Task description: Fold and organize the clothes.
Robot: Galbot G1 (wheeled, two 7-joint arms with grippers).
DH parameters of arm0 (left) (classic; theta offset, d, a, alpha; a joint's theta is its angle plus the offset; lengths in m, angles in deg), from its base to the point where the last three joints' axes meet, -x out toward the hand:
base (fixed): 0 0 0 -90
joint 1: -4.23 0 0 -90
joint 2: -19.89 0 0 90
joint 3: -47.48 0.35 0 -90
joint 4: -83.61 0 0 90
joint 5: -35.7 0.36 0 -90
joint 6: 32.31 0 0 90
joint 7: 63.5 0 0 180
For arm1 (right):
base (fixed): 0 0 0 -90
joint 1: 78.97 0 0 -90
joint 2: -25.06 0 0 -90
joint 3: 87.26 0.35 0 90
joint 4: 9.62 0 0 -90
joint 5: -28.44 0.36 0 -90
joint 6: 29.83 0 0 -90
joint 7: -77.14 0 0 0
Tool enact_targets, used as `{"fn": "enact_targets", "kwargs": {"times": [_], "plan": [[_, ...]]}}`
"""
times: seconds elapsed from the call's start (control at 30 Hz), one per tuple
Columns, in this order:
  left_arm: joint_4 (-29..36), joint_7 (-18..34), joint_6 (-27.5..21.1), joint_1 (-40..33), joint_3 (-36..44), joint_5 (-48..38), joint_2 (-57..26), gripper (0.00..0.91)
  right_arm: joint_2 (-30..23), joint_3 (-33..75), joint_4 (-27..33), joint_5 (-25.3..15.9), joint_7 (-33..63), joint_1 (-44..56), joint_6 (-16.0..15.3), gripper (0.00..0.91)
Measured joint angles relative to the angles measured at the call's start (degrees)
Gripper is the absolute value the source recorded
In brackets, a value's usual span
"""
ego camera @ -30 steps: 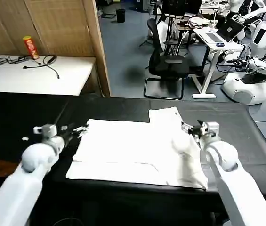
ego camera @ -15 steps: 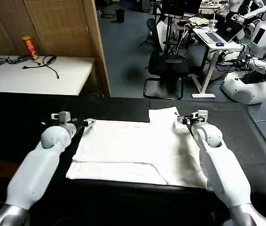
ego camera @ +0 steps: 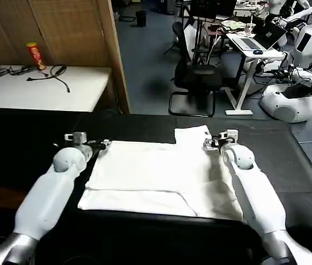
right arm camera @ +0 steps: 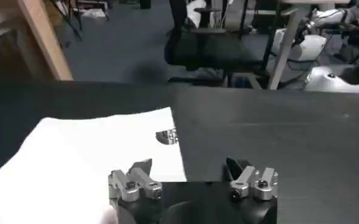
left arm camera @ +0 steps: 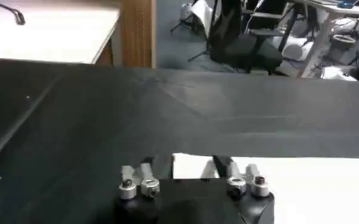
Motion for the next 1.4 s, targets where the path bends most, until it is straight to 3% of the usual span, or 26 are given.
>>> {"fn": "enact_targets", "kwargs": {"times": [0.03, 0.23, 0.5, 0.83, 1.03, 1.4], "plan": [[-0.2, -0.1, 0.0, 0.0, 0.0, 0.0, 0.0, 0.107, 0.1, 0.0, -0.2, 0.0, 0.0, 0.1, 0.0, 0.117], [-0.3, -0.3, 0.3, 0.2, 0.0, 0.2, -0.1, 0.0, 0.4, 0.4, -0.9, 0.1, -0.6, 0.8, 1.4, 0.0], [2.1, 0.3, 0.2, 1.2, -1.1, -1.1, -0.4, 0.0, 2.4, 0.5, -5.0, -0.5, -3.0, 3.0, 7.3, 0.0], [11.6, 3.0, -1.0, 5.0, -3.7, -5.0, -3.5, 0.0, 8.9, 2.7, -18.6, 0.4, -4.3, 11.6, 7.3, 0.0], [21.5, 3.3, -1.3, 11.1, -6.3, -5.9, -7.4, 0.0, 13.9, 4.6, -28.2, 1.4, -4.0, 18.6, 5.6, 0.0], [37.0, 4.0, -2.5, 25.5, -12.2, -7.0, -16.2, 0.0, 21.7, 6.7, -41.5, 7.5, 0.5, 31.4, -1.6, 0.0]]}}
